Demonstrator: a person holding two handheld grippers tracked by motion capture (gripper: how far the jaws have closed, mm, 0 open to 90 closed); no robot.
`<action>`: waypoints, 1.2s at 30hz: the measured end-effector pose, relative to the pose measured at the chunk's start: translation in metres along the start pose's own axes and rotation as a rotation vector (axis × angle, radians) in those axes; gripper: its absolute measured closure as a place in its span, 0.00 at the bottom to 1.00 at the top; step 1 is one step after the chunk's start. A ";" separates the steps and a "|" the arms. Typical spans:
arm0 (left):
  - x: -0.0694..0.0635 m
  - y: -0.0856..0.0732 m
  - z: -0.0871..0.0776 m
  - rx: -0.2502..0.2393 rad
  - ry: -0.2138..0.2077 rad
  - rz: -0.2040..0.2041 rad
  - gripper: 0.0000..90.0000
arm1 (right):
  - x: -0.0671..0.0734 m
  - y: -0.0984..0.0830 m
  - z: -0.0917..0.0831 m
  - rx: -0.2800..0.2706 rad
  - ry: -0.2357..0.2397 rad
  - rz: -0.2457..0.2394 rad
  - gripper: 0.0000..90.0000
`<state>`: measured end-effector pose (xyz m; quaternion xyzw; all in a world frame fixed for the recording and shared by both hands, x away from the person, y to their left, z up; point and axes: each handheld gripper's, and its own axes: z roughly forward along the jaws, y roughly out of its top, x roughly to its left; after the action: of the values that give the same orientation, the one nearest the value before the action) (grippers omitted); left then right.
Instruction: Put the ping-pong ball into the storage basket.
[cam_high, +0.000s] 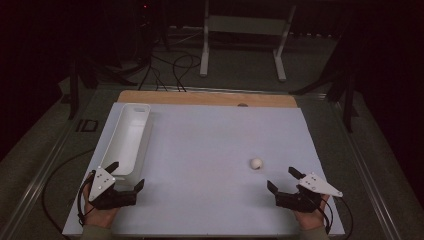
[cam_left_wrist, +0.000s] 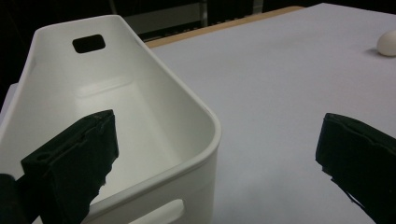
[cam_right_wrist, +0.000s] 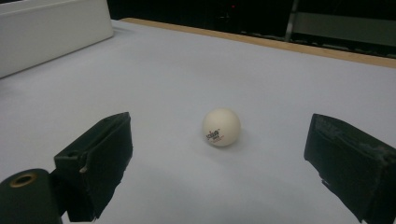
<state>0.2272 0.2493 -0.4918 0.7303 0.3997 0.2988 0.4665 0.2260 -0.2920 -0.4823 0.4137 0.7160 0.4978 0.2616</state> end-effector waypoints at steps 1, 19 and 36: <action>0.000 0.000 0.000 -0.001 0.000 -0.002 0.00 | -0.001 0.003 -0.001 0.006 -0.006 -0.003 0.08; 0.002 0.000 0.003 0.005 0.004 -0.001 0.00 | 0.000 0.017 0.008 0.087 0.022 0.007 0.08; 0.002 0.000 0.004 0.003 -0.003 -0.006 0.00 | -0.007 0.041 0.021 0.161 0.052 0.001 0.08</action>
<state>0.2316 0.2493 -0.4931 0.7302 0.4014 0.2959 0.4670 0.2598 -0.2809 -0.4520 0.4206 0.7601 0.4493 0.2087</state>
